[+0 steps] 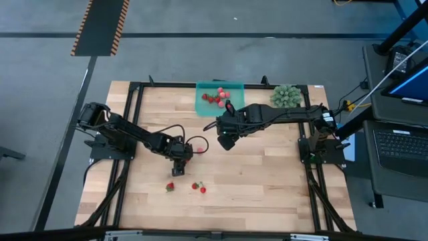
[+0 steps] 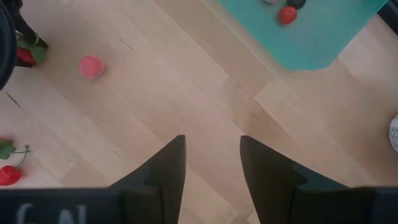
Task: Pick and placing Produce into tupperware
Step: Put the strawberry into the blue basket
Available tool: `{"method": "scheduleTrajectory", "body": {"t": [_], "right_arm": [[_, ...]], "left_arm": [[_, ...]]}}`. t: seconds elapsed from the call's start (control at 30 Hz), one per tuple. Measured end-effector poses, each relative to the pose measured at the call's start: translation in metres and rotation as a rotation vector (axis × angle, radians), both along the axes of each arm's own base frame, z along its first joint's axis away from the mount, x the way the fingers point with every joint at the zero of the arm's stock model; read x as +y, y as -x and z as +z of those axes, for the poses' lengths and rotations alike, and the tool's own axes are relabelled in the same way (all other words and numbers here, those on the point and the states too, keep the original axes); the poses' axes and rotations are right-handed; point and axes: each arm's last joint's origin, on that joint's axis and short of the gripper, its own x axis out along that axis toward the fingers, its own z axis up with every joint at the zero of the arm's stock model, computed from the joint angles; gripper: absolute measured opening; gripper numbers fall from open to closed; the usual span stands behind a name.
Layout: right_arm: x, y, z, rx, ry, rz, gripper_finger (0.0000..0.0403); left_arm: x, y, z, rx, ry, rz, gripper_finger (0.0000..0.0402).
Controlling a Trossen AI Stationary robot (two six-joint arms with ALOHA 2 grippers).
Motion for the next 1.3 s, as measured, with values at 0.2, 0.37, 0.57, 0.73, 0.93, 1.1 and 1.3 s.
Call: {"method": "scheduleTrajectory", "body": {"t": [0.2,0.37,0.57,0.73,0.93,1.1,1.3], "right_arm": [[-0.001,0.0,0.0,-0.002,0.032,-0.011,0.0155],[-0.002,0.004,0.008,-0.016,0.067,-0.016,0.0155],[-0.004,0.032,0.045,-0.139,0.223,-0.099,0.0155],[-0.002,0.056,0.073,-0.259,0.228,-0.127,0.0155],[0.004,0.069,0.086,-0.313,0.216,-0.109,0.0155],[0.008,0.07,0.086,-0.314,0.214,-0.089,0.0155],[0.01,0.068,0.085,-0.301,0.222,-0.064,0.0155]], "left_arm": [[0.0,0.006,0.009,0.018,0.042,0.001,0.0126],[0.008,0.003,0.039,-0.022,0.031,0.023,0.0129],[0.025,-0.005,0.076,-0.118,0.013,0.028,0.0129],[0.048,-0.013,0.11,-0.193,-0.027,0.034,0.0126],[0.088,-0.023,0.154,-0.274,-0.104,0.069,0.0135],[0.127,-0.021,0.184,-0.362,-0.109,0.136,0.0129],[0.171,-0.019,0.208,-0.431,-0.168,0.24,0.0134]]}}
